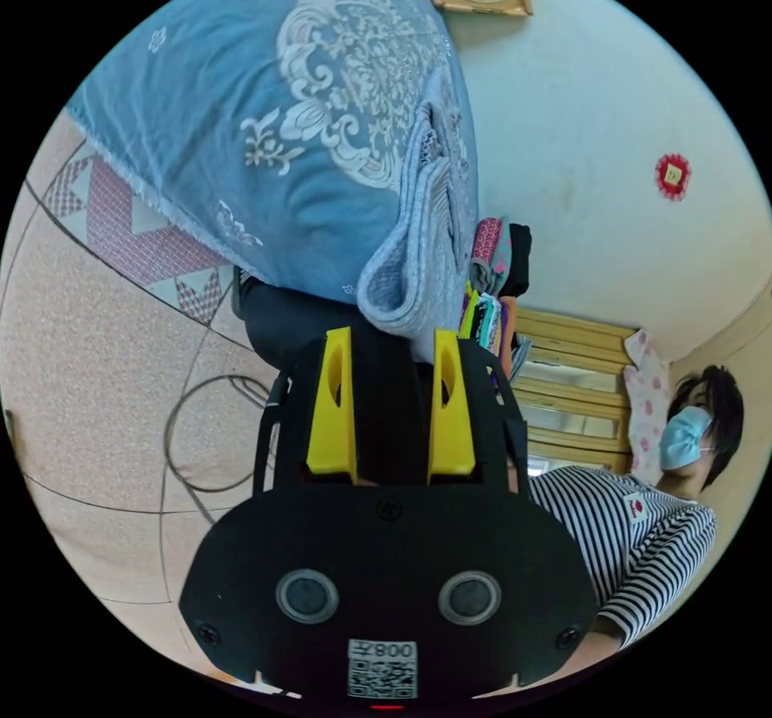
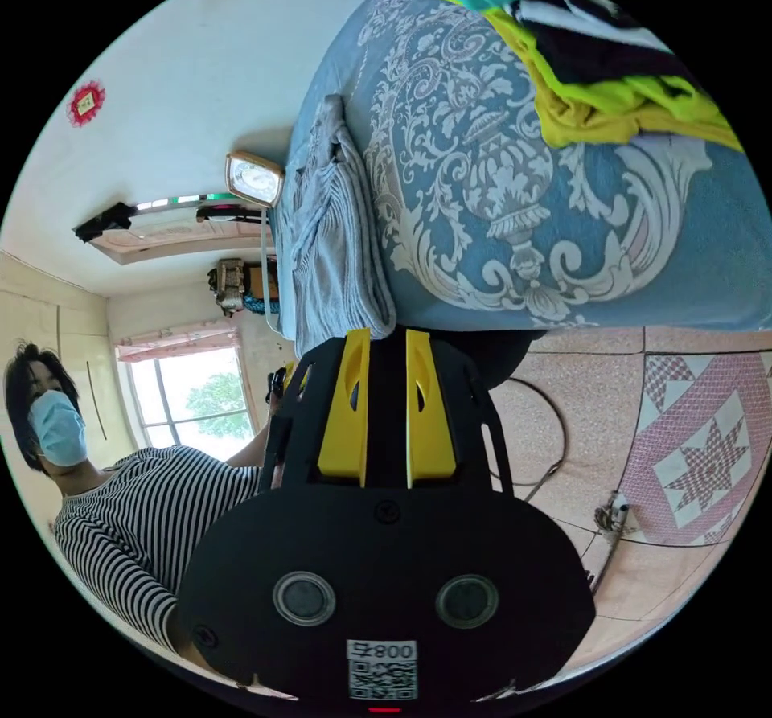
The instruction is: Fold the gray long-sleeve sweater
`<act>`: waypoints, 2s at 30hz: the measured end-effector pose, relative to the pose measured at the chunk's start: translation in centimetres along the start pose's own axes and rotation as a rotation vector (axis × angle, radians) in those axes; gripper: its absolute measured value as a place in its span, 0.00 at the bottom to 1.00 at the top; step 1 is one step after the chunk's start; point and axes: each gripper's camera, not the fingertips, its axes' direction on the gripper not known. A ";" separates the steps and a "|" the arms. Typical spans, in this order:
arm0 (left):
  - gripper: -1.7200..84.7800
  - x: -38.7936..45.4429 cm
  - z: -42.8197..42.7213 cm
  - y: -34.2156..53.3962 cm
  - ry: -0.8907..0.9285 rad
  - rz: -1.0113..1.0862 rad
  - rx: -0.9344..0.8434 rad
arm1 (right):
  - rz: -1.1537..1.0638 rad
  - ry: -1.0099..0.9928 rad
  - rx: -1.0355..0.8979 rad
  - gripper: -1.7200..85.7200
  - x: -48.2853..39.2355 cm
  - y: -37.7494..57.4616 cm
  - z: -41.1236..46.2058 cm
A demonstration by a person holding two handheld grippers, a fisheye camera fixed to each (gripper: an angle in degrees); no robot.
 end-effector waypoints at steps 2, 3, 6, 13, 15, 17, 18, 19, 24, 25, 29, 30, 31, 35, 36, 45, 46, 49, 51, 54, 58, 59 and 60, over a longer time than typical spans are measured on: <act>0.17 -1.2 1.7 -0.6 0.048 -0.015 0.003 | 0.005 -0.025 -0.007 0.12 0.5 0.4 1.7; 0.17 -1.4 2.1 -0.8 0.055 -0.014 0.003 | 0.005 -0.028 -0.003 0.12 0.6 0.6 2.6; 0.16 -2.2 3.9 -1.8 0.081 -0.018 -0.006 | -0.001 -0.032 0.012 0.12 0.7 0.9 4.4; 0.10 -3.9 6.1 -2.0 0.085 -0.014 -0.008 | 0.041 -0.072 0.073 0.11 2.5 1.7 7.5; 0.10 -4.1 6.2 -1.6 0.093 -0.006 -0.003 | 0.048 -0.091 0.075 0.10 2.9 2.0 8.2; 0.10 -4.1 6.3 -1.1 0.103 0.014 0.003 | 0.047 -0.088 0.084 0.09 3.1 2.6 8.5; 0.10 -4.1 6.3 -1.0 0.106 0.020 0.004 | 0.040 -0.088 0.090 0.09 3.0 3.0 8.6; 0.10 -4.0 6.3 -0.7 0.112 0.035 0.006 | 0.033 -0.089 0.101 0.08 2.9 3.5 8.4; 0.09 -3.3 6.0 0.5 0.160 0.094 0.022 | -0.015 -0.163 0.142 0.07 2.1 4.9 7.4; 0.09 -3.1 5.9 0.8 0.172 0.112 0.029 | -0.033 -0.177 0.148 0.06 1.7 5.2 7.2; 0.09 -2.1 5.3 2.0 0.196 0.168 0.048 | -0.101 -0.191 0.157 0.06 0.0 5.9 6.4; 0.09 -2.0 5.2 2.2 0.200 0.175 0.052 | -0.125 -0.192 0.158 0.06 -0.7 6.2 6.2; 0.09 -1.8 5.0 2.6 0.209 0.191 0.056 | -0.148 -0.189 0.158 0.06 -1.4 6.5 5.8; 0.09 -1.0 4.2 4.2 0.223 0.239 0.067 | -0.209 -0.179 0.163 0.05 -3.0 7.9 4.6; 0.09 -0.9 4.0 4.5 0.226 0.244 0.068 | -0.227 -0.180 0.165 0.05 -3.4 8.5 4.2; 0.09 -0.7 1.8 9.5 0.275 0.323 0.037 | -0.316 -0.189 0.170 0.05 -3.7 15.1 0.9; 0.09 -0.8 1.5 10.3 0.289 0.336 0.029 | -0.325 -0.191 0.169 0.05 -3.5 16.2 0.7; 0.09 -1.0 0.6 12.0 0.340 0.361 0.011 | -0.335 -0.214 0.174 0.05 -2.6 19.0 0.0; 0.09 -1.2 0.1 12.9 0.357 0.370 0.000 | -0.338 -0.222 0.176 0.05 -2.0 20.5 -0.4; 0.09 -1.3 -0.7 14.3 0.364 0.379 -0.023 | -0.342 -0.218 0.169 0.05 -1.1 22.7 -0.5; 0.09 -1.6 -1.8 15.7 0.382 0.363 -0.025 | -0.331 -0.227 0.169 0.05 0.9 24.7 0.0; 0.09 -1.8 -2.0 15.9 0.390 0.344 -0.020 | -0.324 -0.231 0.170 0.05 1.3 24.8 0.1; 0.09 -1.9 -2.1 16.0 0.393 0.335 -0.017 | -0.307 -0.240 0.172 0.05 2.2 24.8 0.3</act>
